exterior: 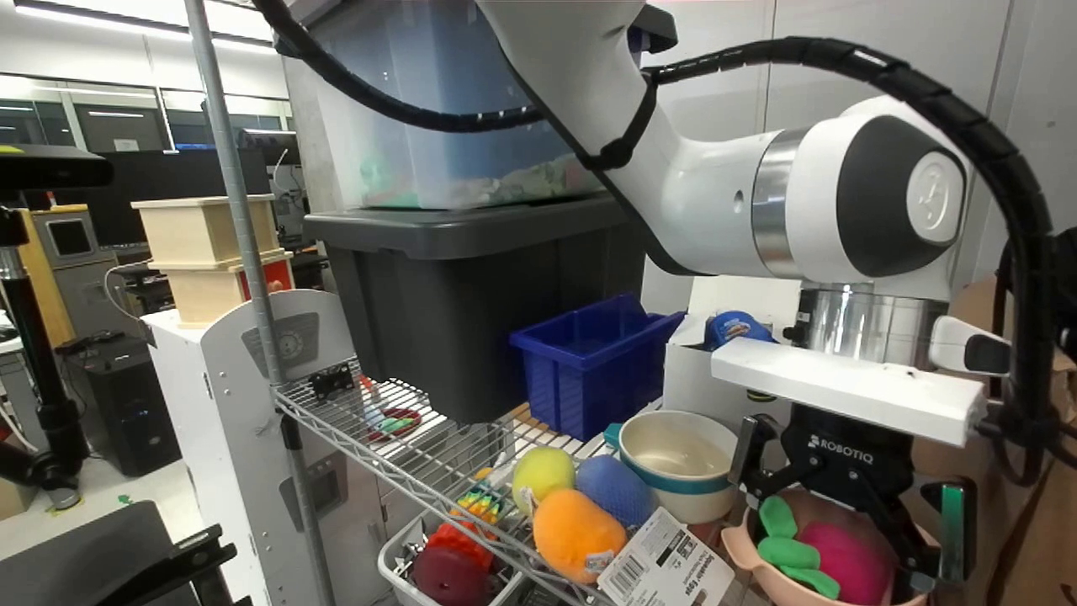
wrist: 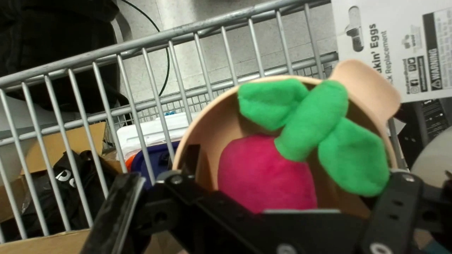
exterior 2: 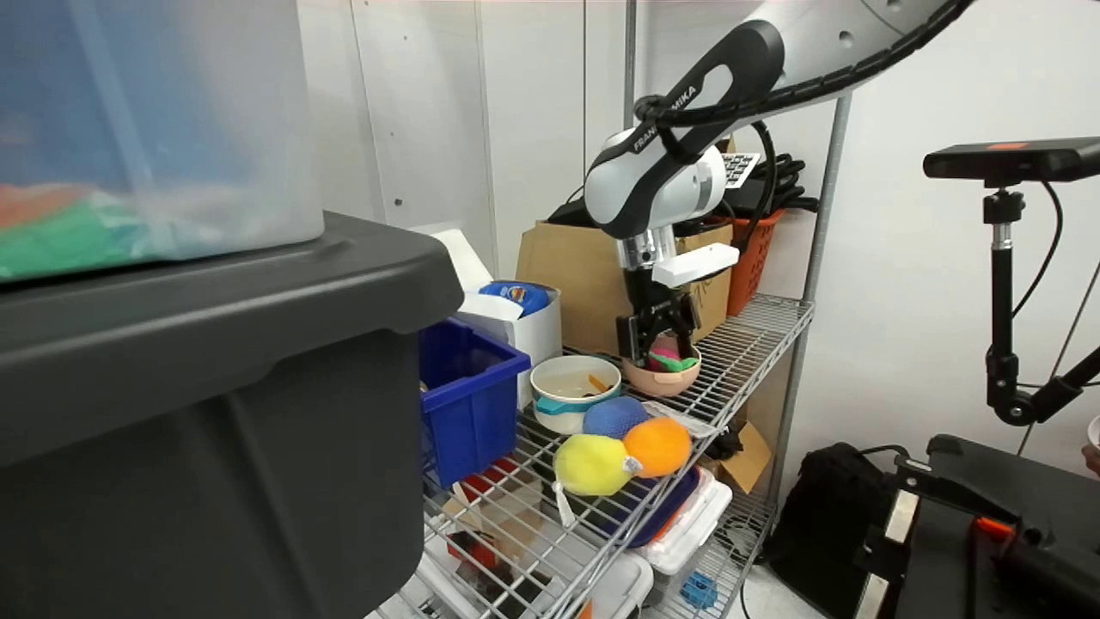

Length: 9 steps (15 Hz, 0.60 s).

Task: Move the pink plushie from the peach bowl to the blue bowl

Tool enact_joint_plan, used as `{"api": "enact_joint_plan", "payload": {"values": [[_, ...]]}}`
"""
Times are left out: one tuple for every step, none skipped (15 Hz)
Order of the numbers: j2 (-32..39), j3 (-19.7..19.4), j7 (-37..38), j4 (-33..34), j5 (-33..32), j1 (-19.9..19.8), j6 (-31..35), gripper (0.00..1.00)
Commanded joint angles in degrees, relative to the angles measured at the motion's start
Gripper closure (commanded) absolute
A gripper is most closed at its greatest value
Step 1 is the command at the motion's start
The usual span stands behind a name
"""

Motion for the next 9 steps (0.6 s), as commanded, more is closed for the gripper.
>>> {"api": "enact_joint_plan", "payload": {"values": [[2.7,0.0,0.3,4.9,-0.1,-0.3,-2.7,0.00],[2.9,0.0,0.3,5.4,-0.1,-0.3,-2.9,0.00],[3.1,0.0,0.3,5.7,0.0,-0.3,-3.1,0.00],[3.2,0.1,0.3,6.2,0.0,-0.4,-3.5,0.00],[3.3,0.1,0.3,6.6,0.1,-0.4,-3.8,0.00],[3.4,0.1,0.3,6.9,0.1,-0.4,-4.0,0.13],[3.6,0.2,0.3,7.3,0.1,-0.4,-4.1,0.26],[3.6,0.2,0.2,7.6,0.1,-0.5,-4.2,0.32],[3.7,0.2,0.2,7.8,0.1,-0.5,-4.3,0.42]]}}
